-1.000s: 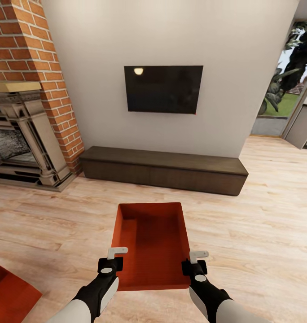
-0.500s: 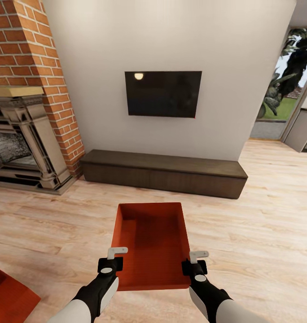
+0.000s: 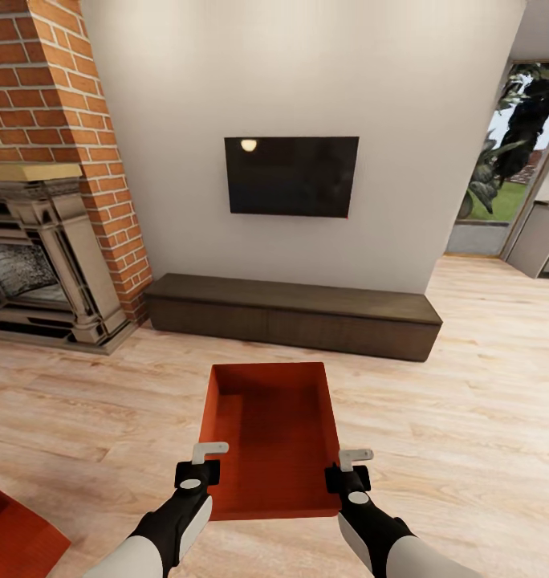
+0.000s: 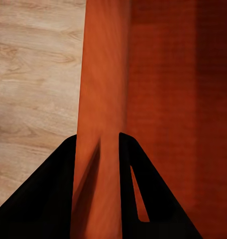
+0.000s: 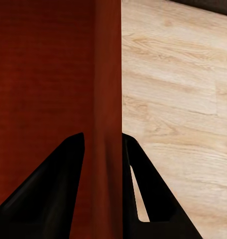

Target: Move the two storage containers from the living room to the garage. In the garage, place one container on the floor and stack the other container on top of it (either order is fine).

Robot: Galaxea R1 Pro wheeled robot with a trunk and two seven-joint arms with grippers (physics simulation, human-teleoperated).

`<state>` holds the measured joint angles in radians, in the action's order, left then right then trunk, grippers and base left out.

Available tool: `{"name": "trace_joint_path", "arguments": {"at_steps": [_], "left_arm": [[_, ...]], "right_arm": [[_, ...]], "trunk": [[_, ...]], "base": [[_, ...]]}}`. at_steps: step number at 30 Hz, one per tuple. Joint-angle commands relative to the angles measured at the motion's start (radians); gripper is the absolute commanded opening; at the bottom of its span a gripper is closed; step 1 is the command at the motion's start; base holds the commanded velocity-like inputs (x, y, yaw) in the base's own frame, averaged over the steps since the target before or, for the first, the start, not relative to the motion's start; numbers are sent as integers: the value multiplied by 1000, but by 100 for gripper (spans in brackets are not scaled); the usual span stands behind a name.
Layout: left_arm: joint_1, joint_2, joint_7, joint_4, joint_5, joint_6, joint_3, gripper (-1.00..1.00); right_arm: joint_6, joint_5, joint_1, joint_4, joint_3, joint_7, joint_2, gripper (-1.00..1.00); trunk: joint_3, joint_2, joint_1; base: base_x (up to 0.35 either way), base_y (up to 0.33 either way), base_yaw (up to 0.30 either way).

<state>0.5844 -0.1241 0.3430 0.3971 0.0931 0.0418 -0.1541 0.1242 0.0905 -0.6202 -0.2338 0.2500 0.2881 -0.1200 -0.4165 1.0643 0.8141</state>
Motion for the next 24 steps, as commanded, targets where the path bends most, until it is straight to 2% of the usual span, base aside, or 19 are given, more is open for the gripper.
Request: {"name": "trace_joint_path", "arguments": {"at_steps": [1,24], "left_arm": [[0,0,7,2,8,4,2,-100],[0,0,7,0,8,4,2,-100]], "right_arm": [[3,5,-1,-1,-11,2,-7,-100],[3,5,-1,-1,-11,2,-7,-100]], "trunk": [[1,1,0],[38,1,0]], "base": [[0,0,0],[0,0,0]]}}
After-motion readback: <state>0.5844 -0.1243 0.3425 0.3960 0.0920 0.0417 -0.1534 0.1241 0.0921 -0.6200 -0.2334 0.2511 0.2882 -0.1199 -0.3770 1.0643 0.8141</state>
